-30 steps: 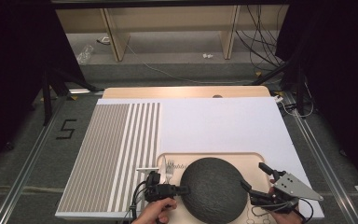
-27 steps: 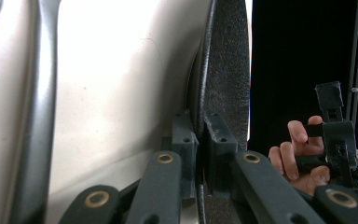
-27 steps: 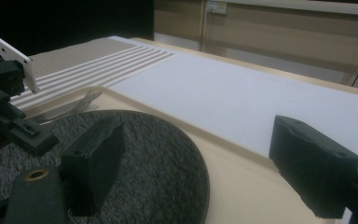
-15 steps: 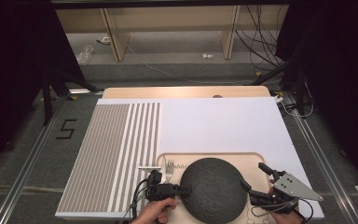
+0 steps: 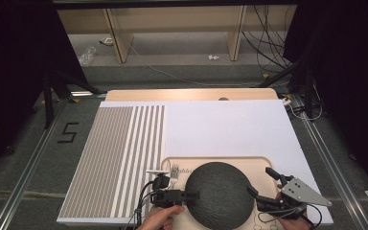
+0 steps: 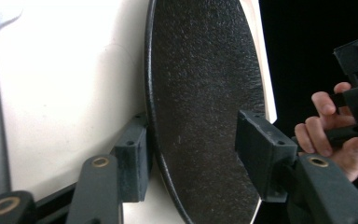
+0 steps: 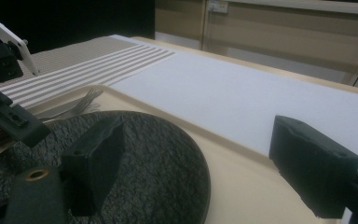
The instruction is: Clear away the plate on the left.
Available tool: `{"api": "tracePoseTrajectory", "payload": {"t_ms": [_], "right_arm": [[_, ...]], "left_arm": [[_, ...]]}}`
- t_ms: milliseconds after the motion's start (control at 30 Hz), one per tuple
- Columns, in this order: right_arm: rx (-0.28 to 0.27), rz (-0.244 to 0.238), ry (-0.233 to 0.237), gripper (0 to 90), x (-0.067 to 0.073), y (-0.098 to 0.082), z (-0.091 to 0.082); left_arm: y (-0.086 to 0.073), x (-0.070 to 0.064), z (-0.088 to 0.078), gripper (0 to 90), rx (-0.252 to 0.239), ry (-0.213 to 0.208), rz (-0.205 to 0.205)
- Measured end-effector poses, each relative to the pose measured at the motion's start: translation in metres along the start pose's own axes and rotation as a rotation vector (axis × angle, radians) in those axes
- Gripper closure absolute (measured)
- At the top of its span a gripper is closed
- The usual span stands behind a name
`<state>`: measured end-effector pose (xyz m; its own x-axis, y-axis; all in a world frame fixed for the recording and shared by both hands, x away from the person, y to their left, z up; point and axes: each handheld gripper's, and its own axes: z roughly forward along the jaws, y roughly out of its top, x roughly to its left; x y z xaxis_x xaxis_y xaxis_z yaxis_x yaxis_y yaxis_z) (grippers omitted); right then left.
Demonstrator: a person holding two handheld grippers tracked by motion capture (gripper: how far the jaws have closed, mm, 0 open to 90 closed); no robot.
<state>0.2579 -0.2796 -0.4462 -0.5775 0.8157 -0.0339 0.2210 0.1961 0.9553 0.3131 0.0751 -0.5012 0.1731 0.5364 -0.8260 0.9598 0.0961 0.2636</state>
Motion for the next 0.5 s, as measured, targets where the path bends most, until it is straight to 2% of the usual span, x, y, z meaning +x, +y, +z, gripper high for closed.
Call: {"api": "tracePoseTrajectory", "payload": {"t_ms": [167,267,500], "right_arm": [[-0.004,-0.001,0.002,19.1,0.001,0.0,0.001],[0.001,-0.001,0.003,19.1,0.0,0.0,0.0],[0.0,0.0,0.005,19.1,0.0,0.0,0.0]], "left_arm": [[0.002,-0.003,-0.004,43.0,-0.003,0.026,0.041],[0.005,-0.004,-0.007,42.3,0.001,0.02,0.048],[0.009,-0.007,-0.014,41.0,-0.014,0.048,0.11]]}}
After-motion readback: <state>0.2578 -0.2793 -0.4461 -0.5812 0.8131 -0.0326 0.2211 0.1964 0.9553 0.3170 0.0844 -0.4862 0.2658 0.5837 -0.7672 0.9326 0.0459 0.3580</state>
